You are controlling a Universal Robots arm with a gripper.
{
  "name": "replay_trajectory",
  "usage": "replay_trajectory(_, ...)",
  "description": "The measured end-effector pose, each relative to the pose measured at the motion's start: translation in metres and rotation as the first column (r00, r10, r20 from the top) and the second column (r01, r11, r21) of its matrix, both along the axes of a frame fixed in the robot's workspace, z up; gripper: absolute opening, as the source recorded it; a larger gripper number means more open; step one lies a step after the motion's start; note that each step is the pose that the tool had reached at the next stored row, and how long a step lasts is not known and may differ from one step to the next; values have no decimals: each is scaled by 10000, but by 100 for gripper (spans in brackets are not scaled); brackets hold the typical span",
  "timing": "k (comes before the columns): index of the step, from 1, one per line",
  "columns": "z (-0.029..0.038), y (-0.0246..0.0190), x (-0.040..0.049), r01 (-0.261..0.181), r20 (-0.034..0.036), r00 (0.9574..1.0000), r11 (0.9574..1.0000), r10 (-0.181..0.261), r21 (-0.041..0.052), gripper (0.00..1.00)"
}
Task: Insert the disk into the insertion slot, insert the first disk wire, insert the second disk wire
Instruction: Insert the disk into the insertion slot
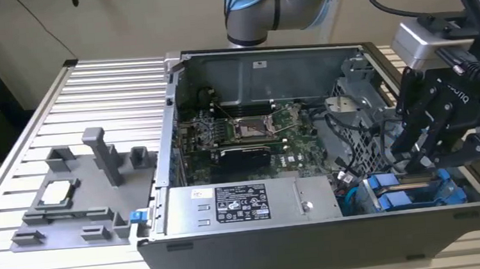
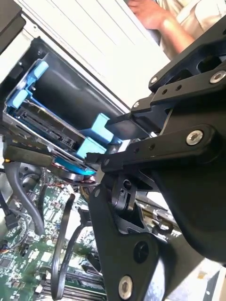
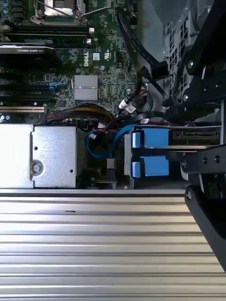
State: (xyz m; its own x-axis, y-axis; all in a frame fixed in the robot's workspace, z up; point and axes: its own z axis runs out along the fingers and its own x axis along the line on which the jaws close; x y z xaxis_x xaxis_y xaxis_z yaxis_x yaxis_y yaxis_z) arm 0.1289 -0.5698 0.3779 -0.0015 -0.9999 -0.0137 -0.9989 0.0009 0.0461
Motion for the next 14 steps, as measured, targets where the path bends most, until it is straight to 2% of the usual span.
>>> replay_trajectory(5,207,5,0,0,-7,10000,10000,0,-4,40)
replay_trajectory(7,230,26,-3,-1,13,10000,10000,1,0,40)
replay_trajectory(8,232,36,-6,-1,71,10000,10000,1,-2,40)
replay_trajectory(9,233,42,-13,0,208,9998,10000,0,32,40)
replay_trajectory(10,233,48,-20,-2,375,9993,10000,-2,87,40)
replay_trajectory(14,233,71,-39,-14,1102,9939,9997,-12,240,40)
